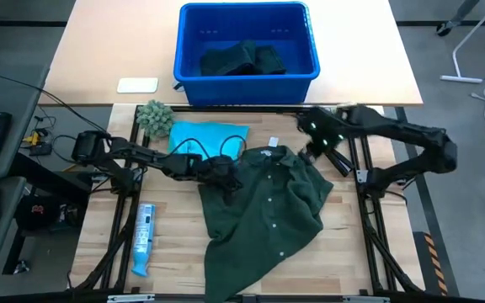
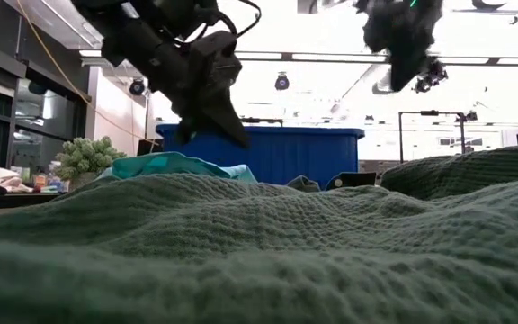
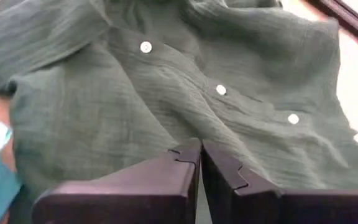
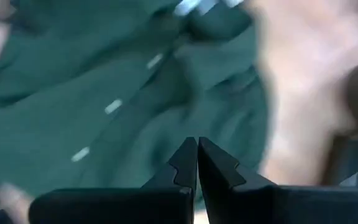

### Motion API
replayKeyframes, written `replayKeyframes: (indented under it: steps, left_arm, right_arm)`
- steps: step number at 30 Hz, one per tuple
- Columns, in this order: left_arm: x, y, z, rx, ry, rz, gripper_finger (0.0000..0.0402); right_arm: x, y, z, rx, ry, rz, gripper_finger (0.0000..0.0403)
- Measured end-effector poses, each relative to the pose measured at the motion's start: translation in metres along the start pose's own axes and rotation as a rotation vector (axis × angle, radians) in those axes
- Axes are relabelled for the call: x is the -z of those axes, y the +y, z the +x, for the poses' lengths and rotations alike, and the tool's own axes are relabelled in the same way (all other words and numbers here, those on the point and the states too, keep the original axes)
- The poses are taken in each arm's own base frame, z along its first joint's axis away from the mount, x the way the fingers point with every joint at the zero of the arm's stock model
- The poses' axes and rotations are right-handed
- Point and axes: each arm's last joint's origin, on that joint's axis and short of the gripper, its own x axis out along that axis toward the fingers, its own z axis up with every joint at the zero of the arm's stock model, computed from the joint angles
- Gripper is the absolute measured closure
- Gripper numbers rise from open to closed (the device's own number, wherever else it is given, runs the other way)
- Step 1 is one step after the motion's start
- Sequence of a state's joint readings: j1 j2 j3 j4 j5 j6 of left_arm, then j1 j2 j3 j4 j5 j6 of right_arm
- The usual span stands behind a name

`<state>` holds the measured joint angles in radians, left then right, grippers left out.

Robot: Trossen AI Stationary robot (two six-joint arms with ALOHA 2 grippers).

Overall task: Fold laundry
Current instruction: Fold the green polo shirt from the blue laundry bin

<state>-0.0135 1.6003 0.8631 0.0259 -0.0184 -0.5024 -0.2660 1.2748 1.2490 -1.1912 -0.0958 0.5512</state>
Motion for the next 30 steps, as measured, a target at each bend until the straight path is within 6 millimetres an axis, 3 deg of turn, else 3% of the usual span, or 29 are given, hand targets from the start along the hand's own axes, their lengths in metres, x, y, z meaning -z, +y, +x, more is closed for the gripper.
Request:
replayKeyframes:
  steps: [3, 9, 14, 19, 24, 30]
  left_arm:
    - [-0.007, -0.005, 0.006, 0.008, -0.011, 0.073, 0.0402]
    - [-0.007, -0.014, 0.024, 0.066, 0.044, 0.184, 0.0402]
    - [-0.005, -0.045, 0.041, 0.151, 0.097, 0.287, 0.0402]
    - [-0.006, -0.074, 0.054, 0.129, 0.079, 0.423, 0.0402]
    - [-0.004, -0.077, 0.07, 0.073, 0.105, 0.4, 0.0402]
    - [0.002, -0.08, 0.09, 0.041, 0.174, 0.321, 0.0402]
  right_arm:
    - [0.036, 0.024, -0.003, -0.027, 0.053, 0.058, 0.0403]
    - [0.102, 0.067, 0.015, -0.025, 0.116, 0.241, 0.0403]
    - [0.144, 0.093, 0.031, -0.171, 0.115, 0.369, 0.0403]
    - [0.184, 0.103, 0.06, -0.285, 0.221, 0.443, 0.0403]
    - [0.205, 0.101, 0.085, -0.316, 0.207, 0.5, 0.0403]
    - [0.208, 0.096, 0.103, -0.273, 0.157, 0.497, 0.0403]
